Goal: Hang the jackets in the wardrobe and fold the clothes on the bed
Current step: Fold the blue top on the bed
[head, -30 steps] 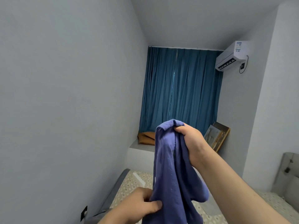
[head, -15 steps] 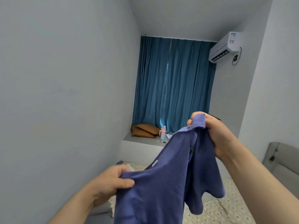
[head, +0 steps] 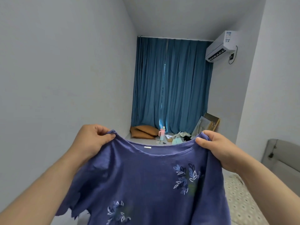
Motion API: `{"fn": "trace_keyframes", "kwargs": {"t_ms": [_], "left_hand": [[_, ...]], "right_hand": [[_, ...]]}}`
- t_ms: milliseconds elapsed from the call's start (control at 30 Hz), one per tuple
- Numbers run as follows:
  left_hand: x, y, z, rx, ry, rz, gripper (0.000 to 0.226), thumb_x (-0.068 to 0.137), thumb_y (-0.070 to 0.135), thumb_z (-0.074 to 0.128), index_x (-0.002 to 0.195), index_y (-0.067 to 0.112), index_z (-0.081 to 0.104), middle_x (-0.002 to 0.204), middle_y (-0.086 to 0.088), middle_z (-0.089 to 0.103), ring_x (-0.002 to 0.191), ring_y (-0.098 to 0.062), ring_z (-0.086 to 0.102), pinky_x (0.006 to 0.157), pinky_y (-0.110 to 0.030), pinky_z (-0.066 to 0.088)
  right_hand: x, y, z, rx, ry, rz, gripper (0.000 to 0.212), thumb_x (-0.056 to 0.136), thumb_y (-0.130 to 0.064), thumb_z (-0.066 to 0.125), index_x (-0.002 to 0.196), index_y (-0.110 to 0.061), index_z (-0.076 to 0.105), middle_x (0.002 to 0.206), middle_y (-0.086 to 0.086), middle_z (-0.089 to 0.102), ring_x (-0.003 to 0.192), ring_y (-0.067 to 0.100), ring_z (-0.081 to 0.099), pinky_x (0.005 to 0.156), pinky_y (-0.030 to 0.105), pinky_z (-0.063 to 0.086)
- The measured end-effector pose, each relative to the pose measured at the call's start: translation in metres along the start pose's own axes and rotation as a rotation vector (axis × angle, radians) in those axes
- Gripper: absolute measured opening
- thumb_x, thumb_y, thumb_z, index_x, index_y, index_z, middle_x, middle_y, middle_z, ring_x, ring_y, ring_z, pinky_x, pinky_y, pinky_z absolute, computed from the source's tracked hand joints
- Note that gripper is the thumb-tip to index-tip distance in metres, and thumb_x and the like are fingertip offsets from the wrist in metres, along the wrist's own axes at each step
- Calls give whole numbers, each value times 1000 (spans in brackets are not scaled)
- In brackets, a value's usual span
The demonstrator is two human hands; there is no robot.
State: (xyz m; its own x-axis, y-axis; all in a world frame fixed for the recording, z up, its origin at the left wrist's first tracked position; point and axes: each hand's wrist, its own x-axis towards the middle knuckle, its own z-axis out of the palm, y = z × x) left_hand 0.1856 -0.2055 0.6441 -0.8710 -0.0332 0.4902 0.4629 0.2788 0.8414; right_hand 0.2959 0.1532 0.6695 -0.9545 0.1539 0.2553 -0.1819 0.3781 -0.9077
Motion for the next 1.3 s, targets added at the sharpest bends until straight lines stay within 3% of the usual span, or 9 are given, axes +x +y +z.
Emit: {"fn": "trace_keyframes", "kwargs": {"t_ms": [167, 300, 633, 733, 800, 900, 1000, 1133, 1300], "left_hand": [[3, 13, 1, 236, -53, 105, 24, 93, 14, 66, 70, 9, 73, 73, -14, 71, 61, -18, 55, 62, -32, 44], [3, 20, 6, 361, -105, 174, 31, 99, 13, 53, 72, 8, 67, 74, -12, 66, 73, -27, 59, 67, -36, 44], [10, 7, 31, 70, -219, 14, 41, 94, -1, 48, 63, 16, 68, 74, -12, 70, 79, -26, 60, 78, -34, 46], [7, 11, 40, 164, -231, 34, 44, 83, 41, 65, 51, 23, 40, 50, 9, 40, 59, -19, 42, 59, -35, 34], [4, 12, 45, 340, -129, 43, 51, 70, 55, 72, 55, 19, 38, 48, 9, 40, 51, -19, 39, 52, -32, 30], [8, 13, 53, 456, -109, 104, 31, 72, 24, 67, 61, 17, 39, 55, 4, 44, 53, -19, 40, 49, -30, 28], [16, 8, 58, 365, -201, 108, 28, 78, 9, 55, 66, 18, 31, 61, 5, 34, 57, -18, 29, 52, -33, 21], [21, 1, 55, 228, -402, 25, 17, 69, 26, 58, 77, 18, 45, 72, 3, 49, 66, -15, 42, 60, -33, 31], [23, -4, 63, 415, -233, 70, 39, 60, 49, 68, 76, 19, 48, 71, 5, 56, 62, -12, 51, 52, -30, 32]], "right_hand": [[1, 4, -2, -289, 62, -45, 25, 97, -17, 60, 75, -7, 52, 68, 6, 55, 70, 19, 46, 68, 35, 37], [-3, 1, -3, -380, 17, -18, 18, 97, -15, 58, 86, -10, 71, 83, 10, 72, 72, 17, 61, 71, 36, 50], [-1, 3, -8, -443, 281, -41, 38, 78, -23, 82, 51, -21, 56, 47, -15, 56, 51, 6, 48, 47, 19, 38], [-2, 5, -8, -362, 335, -69, 41, 82, -25, 80, 59, -21, 46, 48, -15, 53, 54, 9, 47, 45, 18, 35], [-4, 5, -7, -364, 283, -74, 25, 87, -26, 74, 72, -23, 54, 64, -18, 61, 64, 9, 54, 51, 18, 41], [-9, 5, -4, -377, 139, -64, 10, 94, -24, 63, 94, -34, 63, 101, -13, 64, 94, 8, 59, 74, 26, 49], [-17, 0, -3, -362, 11, -34, 23, 98, -19, 57, 85, -32, 70, 95, -9, 69, 87, 4, 61, 75, 22, 48], [-22, -3, -11, -316, -65, 48, 27, 100, -16, 54, 82, -26, 70, 81, -10, 67, 74, 1, 57, 69, 19, 43], [-26, 2, -17, -458, -55, 19, 24, 89, -8, 63, 74, -24, 55, 61, -17, 47, 60, 4, 38, 51, 15, 30]]}}
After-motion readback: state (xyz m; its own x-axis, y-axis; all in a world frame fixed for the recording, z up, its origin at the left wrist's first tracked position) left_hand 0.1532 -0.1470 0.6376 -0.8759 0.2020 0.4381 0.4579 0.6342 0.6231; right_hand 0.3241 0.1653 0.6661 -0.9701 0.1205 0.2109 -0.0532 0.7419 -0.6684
